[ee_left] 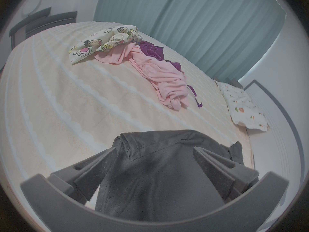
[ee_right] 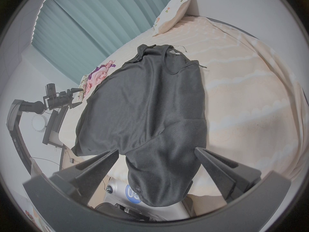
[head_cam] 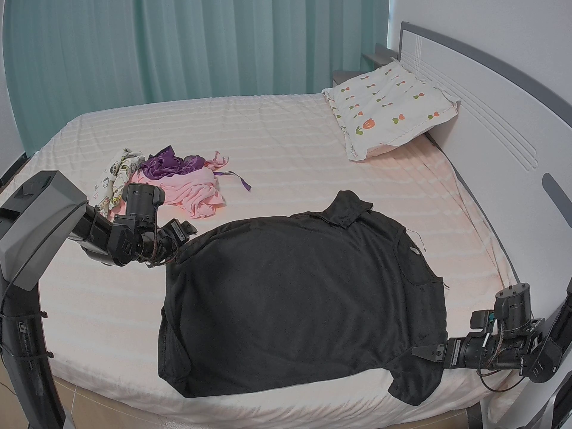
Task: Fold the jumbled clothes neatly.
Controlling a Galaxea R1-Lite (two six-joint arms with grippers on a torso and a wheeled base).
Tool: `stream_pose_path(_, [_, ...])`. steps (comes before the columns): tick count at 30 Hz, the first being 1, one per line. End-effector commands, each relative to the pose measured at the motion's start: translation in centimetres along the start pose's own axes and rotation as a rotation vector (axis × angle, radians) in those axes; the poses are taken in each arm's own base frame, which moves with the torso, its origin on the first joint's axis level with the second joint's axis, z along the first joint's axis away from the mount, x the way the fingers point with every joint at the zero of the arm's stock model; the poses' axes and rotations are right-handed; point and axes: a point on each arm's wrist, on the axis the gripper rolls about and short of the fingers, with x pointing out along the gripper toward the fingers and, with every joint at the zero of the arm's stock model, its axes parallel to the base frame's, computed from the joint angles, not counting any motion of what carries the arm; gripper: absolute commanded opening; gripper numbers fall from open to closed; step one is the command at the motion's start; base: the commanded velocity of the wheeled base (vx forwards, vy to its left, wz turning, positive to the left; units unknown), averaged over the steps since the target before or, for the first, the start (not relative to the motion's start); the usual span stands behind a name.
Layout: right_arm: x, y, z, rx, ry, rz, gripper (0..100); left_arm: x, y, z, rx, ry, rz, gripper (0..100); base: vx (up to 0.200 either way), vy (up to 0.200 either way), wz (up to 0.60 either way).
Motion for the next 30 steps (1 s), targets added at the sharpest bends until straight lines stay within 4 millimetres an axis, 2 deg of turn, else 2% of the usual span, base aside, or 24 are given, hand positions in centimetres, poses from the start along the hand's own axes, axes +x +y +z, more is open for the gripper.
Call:
stream_pose_path(1, [-0.2, 0.4, -0.4, -0.018, 0.009, 0.011, 100, 0.4, 0.3, -0.7, 0.037, 0.021, 0.014, 100, 0.0, 0.0, 0.0])
stream_pose_path(5, [-0.3, 0.5, -0.7, -0.028, 0.006, 0.003, 100, 0.3, 0.4, -1.1, 0.043, 0.029, 0.016, 100, 0.0, 0.0, 0.0])
stream_pose_path(6, [-0.2, 0.9, -1.0, -0.048, 0.004, -0.004, 100, 0.2, 0.3, -2.0, 0.065, 0.051, 0.016, 100, 0.0, 0.0, 0.0])
stream_pose_path(8, [-0.4, 1.0, -1.3, -0.057, 0.005, -0.005, 100, 0.3, 0.1, -2.3, 0.087, 0.054, 0.017, 100, 0.0, 0.0, 0.0])
stream_pose_path(15, [-0.7, 1.2, -1.6, -0.07, 0.001, 0.008, 100, 0.8, 0.2, -2.7, 0.169, 0.025, 0.077, 100, 0.0, 0.0, 0.0])
stream_pose_path(20, [-0.6, 1.1, -1.5, -0.063, -0.001, 0.003, 100, 0.5, 0.1, -2.6, 0.16, 0.011, 0.096, 100, 0.0, 0.0, 0.0])
stream_pose_path(24, [-0.7, 1.1, -1.5, -0.063, -0.001, 0.003, 100, -0.3, -0.2, -2.0, 0.149, -0.019, 0.092, 100, 0.0, 0.0, 0.0])
stream_pose_path(25, [-0.8, 1.0, -1.3, -0.059, -0.012, 0.002, 100, -1.8, -0.6, -1.3, 0.115, -0.043, 0.076, 100, 0.0, 0.0, 0.0])
stream_pose_path(30, [-1.3, 0.7, 0.1, -0.037, -0.113, -0.013, 100, -3.7, -0.8, -0.8, 0.061, -0.057, 0.055, 100, -0.16, 0.0, 0.0])
